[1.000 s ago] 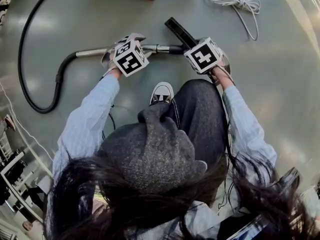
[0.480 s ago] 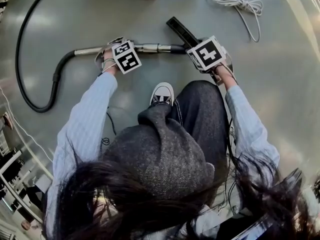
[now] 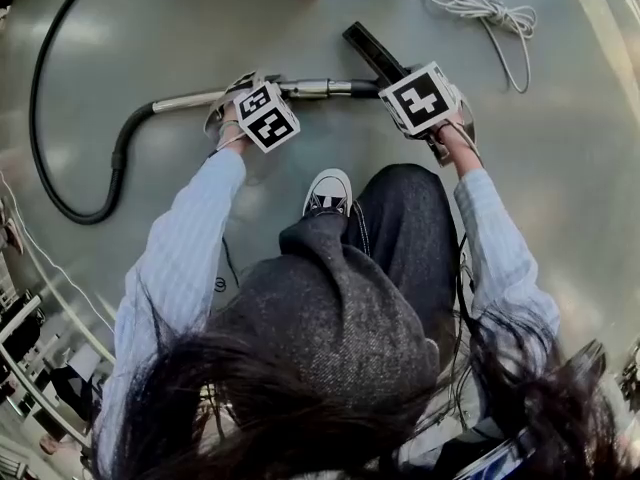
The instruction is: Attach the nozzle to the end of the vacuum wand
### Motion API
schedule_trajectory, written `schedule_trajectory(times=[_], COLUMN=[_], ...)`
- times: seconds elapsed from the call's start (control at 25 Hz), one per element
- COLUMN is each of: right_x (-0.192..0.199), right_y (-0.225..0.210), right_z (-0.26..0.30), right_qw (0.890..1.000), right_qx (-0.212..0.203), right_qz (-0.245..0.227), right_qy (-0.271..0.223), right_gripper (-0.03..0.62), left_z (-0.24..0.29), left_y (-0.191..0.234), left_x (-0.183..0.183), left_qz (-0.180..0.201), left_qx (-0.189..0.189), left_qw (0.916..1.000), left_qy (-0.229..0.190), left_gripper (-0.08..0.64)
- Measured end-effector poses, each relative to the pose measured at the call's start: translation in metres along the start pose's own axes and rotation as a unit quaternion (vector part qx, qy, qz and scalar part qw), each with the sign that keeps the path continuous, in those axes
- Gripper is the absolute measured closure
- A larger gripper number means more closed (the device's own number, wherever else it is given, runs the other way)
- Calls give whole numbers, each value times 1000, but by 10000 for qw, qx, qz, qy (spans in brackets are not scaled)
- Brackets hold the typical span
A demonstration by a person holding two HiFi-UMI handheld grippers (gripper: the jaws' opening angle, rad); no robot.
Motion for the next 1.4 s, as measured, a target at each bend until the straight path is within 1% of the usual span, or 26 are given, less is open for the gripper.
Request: schedule_trajectory(times=[0.04,0.16,0.2,0.32,0.36,0.44,0.52,0.64,0.72,0.84,0.96,1.04,1.12,1.28,1.32,1.4], right_x=[1,0,-2,-2,0,2,4,10,19,30,41,45,48,51,51,52], right_y=[-2,-6,-8,-10,-10,-11,-9,-3,-6,-11,-13,-15,-18,-21,-21,-20], right_z=[-2,-2,0,-1,-2,-3,-1,1,3,-4,-18,-29,-42,-76,-84,-98], right_qw=[10000,9997,9997,9984,9978,9982,9989,9992,9998,9996,9995,9990,9981,9935,9922,9896], right_qx=[-10,-140,-145,-183,-231,-273,-219,-278,-125,78,64,70,113,281,258,76], right_qz=[-13,161,101,-406,-480,-340,-136,2,-12,-68,6,50,71,129,196,393], right_qy=[-57,-133,-172,-357,-393,-411,-384,-284,-175,-254,-314,-432,-606,-1092,-1205,-1384], right_gripper=[345,345,345,345,345,345,345,345,344,342,342,342,342,342,342,343], left_z=[0,3,3,2,2,2,3,4,3,2,-8,-19,-33,-66,-73,-83], left_y=[-1,0,0,-3,-5,-6,-4,-1,0,0,0,-2,-4,-8,-9,-12], left_x=[0,-2,-3,-7,-8,-7,-4,1,4,4,5,7,8,5,3,-3], left_qz=[-43,-54,-35,128,187,203,124,8,-87,-80,117,152,15,-297,-384,-584], left_qx=[0,-29,-49,-55,-50,-55,-20,156,173,-14,-480,-700,-811,-986,-988,-964], left_qw=[10000,10000,10000,9999,9998,9998,9999,9994,9988,9992,9987,9973,9962,9920,9906,9871], left_qy=[-1,2,18,63,46,-24,-93,-323,-454,-382,-151,-160,-302,-733,-859,-1138], left_gripper=[339,340,339,344,348,348,347,347,344,344,344,344,344,344,344,345])
Point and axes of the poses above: the fingertips, and each gripper's own axes: z forward along the fingers, y to its left, x out of its underside, the point moved 6 cm from there along -z, backward along the fingers, and after that the axes turned 15 degrees about z, right-handed, at the moved point
